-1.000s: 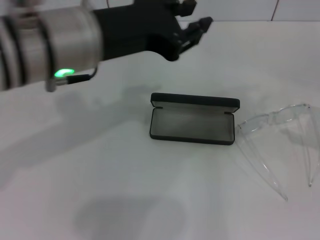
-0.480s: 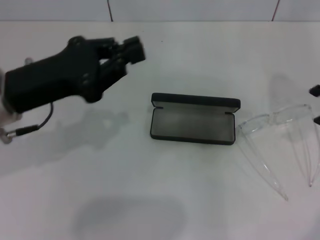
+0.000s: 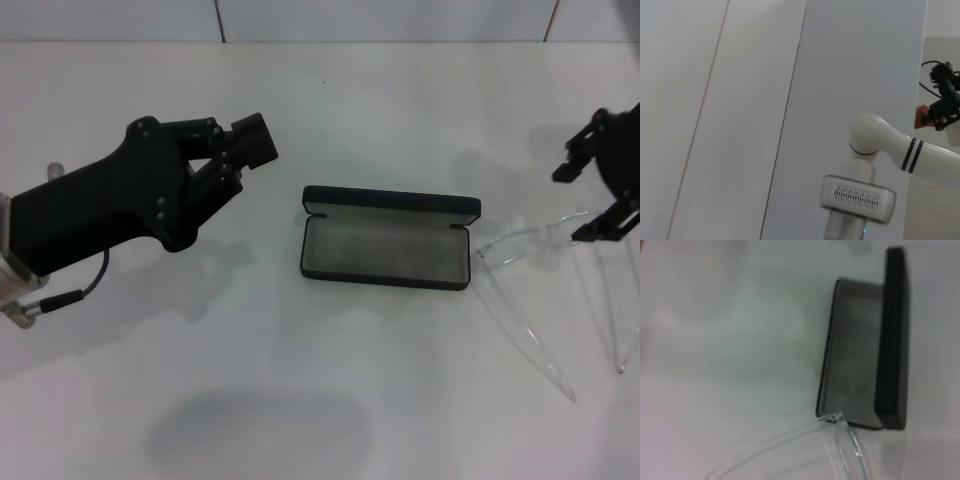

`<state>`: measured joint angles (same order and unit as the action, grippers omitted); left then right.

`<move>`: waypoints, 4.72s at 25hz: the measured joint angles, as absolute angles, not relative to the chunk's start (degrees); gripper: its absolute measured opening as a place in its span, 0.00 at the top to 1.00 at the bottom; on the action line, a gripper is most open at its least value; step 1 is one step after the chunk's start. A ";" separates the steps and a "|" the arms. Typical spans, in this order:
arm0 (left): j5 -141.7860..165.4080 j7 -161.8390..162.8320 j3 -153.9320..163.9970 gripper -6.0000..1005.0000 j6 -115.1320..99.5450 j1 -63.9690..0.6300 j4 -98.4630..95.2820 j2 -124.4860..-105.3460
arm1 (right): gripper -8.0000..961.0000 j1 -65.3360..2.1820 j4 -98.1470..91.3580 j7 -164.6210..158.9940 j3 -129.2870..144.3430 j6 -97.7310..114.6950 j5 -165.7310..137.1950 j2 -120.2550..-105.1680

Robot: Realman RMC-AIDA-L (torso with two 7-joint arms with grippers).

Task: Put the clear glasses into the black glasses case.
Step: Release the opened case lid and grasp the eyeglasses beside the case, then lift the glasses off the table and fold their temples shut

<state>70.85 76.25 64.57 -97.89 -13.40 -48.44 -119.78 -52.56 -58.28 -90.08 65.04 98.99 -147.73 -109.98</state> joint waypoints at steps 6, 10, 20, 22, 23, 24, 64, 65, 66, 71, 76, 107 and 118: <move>70.98 75.33 64.48 0.90 -97.99 -13.54 -47.17 -119.80 | 0.25 -52.26 -55.97 -89.61 71.69 92.76 -148.94 -112.74; 71.02 75.01 64.26 0.90 -98.01 -13.57 -46.59 -119.76 | 0.25 -52.59 -53.61 -89.60 73.28 89.73 -151.21 -114.24; 70.93 72.43 64.13 0.89 -97.99 -13.55 -44.10 -119.62 | 0.26 -52.80 -52.56 -90.00 73.89 87.51 -153.37 -115.29; 70.76 72.25 64.06 0.89 -97.99 -13.54 -44.04 -119.62 | 0.26 -52.71 -52.56 -90.06 73.98 87.49 -153.38 -115.30; 70.69 72.21 64.04 0.89 -97.99 -13.54 -44.01 -119.61 | 0.26 -52.63 -52.55 -90.09 74.04 87.49 -153.40 -115.31; 70.65 72.20 64.03 0.89 -97.99 -13.53 -43.93 -119.61 | 0.29 -52.59 -52.55 -90.10 74.06 87.48 -153.40 -115.31; 68.31 76.68 63.71 0.89 -99.48 -16.50 -43.05 -119.26 | 0.90 -36.62 -82.80 -100.67 60.25 103.91 -133.83 -115.69; 68.17 77.40 63.67 0.89 -99.88 -16.99 -43.29 -119.16 | 0.90 -35.12 -83.43 -100.76 60.13 102.34 -130.91 -115.79; 67.97 78.01 63.54 0.89 -100.10 -17.33 -43.39 -119.14 | 0.90 -34.25 -83.69 -100.76 60.07 101.06 -128.64 -115.88; 67.69 79.54 63.40 0.89 -101.97 -20.49 -43.32 -119.20 | 0.90 -29.81 -81.58 -97.54 59.68 94.62 -113.26 -115.93; 68.68 79.23 63.60 0.90 -104.54 -22.21 -42.62 -119.35 | 0.90 -28.64 -75.51 -92.41 59.55 92.86 -101.97 -115.87; 66.84 76.99 69.64 0.90 -106.37 -26.65 -38.38 -119.71 | 0.90 -38.57 -46.47 -78.40 61.58 92.72 -90.32 -115.94; 65.49 72.54 69.09 0.90 -105.36 -28.57 -32.23 -119.71 | 0.90 -39.46 -45.02 -76.91 64.03 93.16 -86.93 -115.93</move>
